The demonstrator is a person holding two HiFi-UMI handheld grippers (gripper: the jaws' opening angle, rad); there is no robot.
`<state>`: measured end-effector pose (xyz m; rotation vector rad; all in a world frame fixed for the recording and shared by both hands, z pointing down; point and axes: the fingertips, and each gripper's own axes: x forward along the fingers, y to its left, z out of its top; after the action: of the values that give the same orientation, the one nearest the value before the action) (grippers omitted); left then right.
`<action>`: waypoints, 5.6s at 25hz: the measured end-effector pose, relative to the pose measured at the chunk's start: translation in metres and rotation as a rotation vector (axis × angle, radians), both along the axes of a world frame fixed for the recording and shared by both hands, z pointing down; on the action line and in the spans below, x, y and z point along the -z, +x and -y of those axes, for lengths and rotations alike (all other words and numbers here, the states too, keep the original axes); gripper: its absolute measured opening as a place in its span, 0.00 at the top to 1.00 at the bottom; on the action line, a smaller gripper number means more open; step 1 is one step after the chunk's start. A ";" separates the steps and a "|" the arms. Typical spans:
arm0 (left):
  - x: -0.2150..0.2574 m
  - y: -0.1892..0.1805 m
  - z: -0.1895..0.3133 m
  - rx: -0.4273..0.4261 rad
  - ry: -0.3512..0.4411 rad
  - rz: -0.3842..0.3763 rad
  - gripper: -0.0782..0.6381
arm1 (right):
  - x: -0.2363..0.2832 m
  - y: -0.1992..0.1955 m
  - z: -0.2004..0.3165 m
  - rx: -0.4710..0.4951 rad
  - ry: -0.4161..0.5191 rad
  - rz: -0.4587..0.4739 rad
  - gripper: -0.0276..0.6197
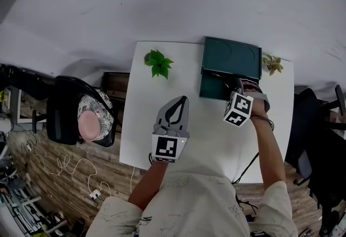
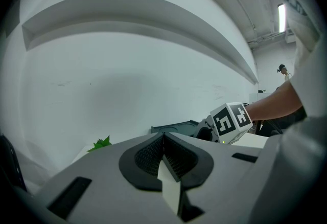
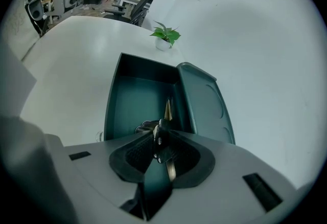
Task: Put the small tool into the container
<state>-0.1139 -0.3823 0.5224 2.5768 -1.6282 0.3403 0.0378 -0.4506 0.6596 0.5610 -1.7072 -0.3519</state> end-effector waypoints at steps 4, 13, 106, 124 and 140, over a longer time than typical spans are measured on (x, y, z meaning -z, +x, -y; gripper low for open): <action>-0.001 -0.002 -0.001 0.004 -0.004 0.000 0.88 | 0.000 0.000 -0.001 -0.004 -0.019 0.008 0.81; -0.002 0.002 -0.003 -0.002 -0.014 -0.006 0.88 | 0.002 0.001 -0.004 -0.008 -0.054 0.044 0.79; 0.044 -0.021 -0.084 0.000 0.154 -0.012 0.88 | 0.189 0.058 -0.154 -0.621 0.464 1.142 0.77; 0.042 -0.021 -0.084 0.011 0.130 -0.018 0.88 | 0.183 0.058 -0.155 -0.620 0.457 1.134 0.77; 0.043 -0.016 -0.084 0.000 0.144 -0.011 0.88 | 0.181 0.057 -0.156 -0.614 0.438 1.140 0.81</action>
<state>-0.1299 -0.2980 0.4798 2.6760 -1.7095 0.2158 0.0944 -0.2950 0.4788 1.8018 -2.3806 0.0991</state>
